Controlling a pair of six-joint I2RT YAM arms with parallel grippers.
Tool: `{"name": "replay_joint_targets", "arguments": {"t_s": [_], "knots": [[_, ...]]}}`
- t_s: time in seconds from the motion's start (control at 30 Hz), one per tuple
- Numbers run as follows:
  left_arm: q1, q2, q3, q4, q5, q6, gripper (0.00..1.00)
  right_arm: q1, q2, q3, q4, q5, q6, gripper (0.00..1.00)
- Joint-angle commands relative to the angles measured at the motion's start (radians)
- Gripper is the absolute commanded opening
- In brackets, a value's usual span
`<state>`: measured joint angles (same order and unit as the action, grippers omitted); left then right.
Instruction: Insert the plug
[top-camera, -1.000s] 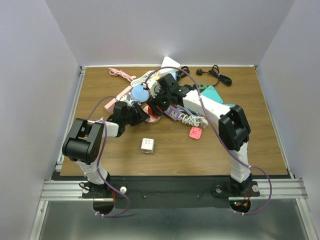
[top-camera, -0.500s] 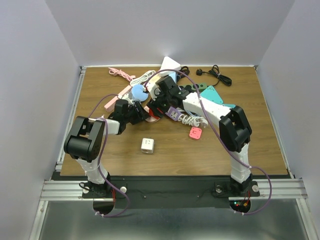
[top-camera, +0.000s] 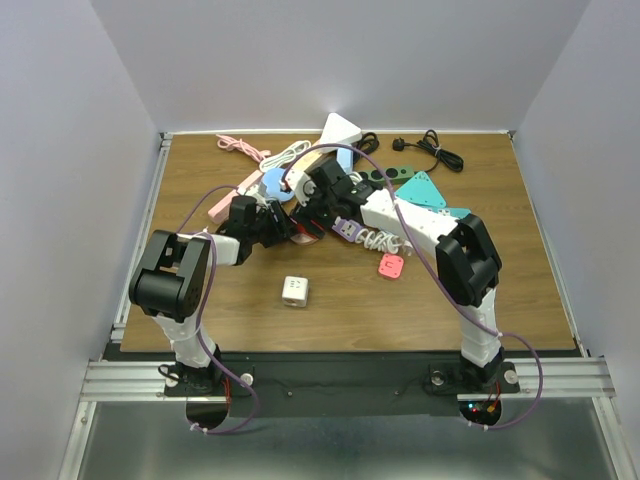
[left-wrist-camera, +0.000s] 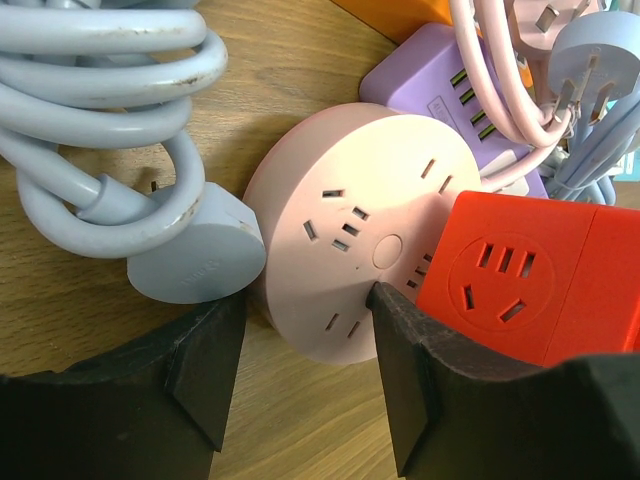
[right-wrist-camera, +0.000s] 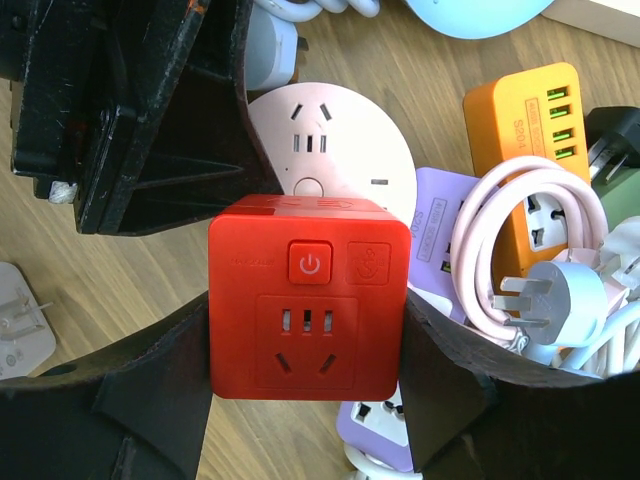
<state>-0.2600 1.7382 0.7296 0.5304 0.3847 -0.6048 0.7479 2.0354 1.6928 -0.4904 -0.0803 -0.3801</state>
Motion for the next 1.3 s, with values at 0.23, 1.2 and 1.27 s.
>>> {"name": "replay_joint_targets", "arguments": {"t_s": [0.23,1.2,1.27], "knots": [[0.057,0.012,0.005,-0.041,-0.047,0.068,0.64,0.021,0.071,-0.036,-0.019,0.14,-0.039,0.0],[0.09,0.118,0.14,-0.072,-0.006,0.096,0.43,0.013,0.14,-0.117,0.093,0.266,0.017,0.0],[0.09,0.123,0.142,-0.072,0.0,0.097,0.41,-0.001,0.14,-0.12,0.096,0.255,0.026,0.0]]}}
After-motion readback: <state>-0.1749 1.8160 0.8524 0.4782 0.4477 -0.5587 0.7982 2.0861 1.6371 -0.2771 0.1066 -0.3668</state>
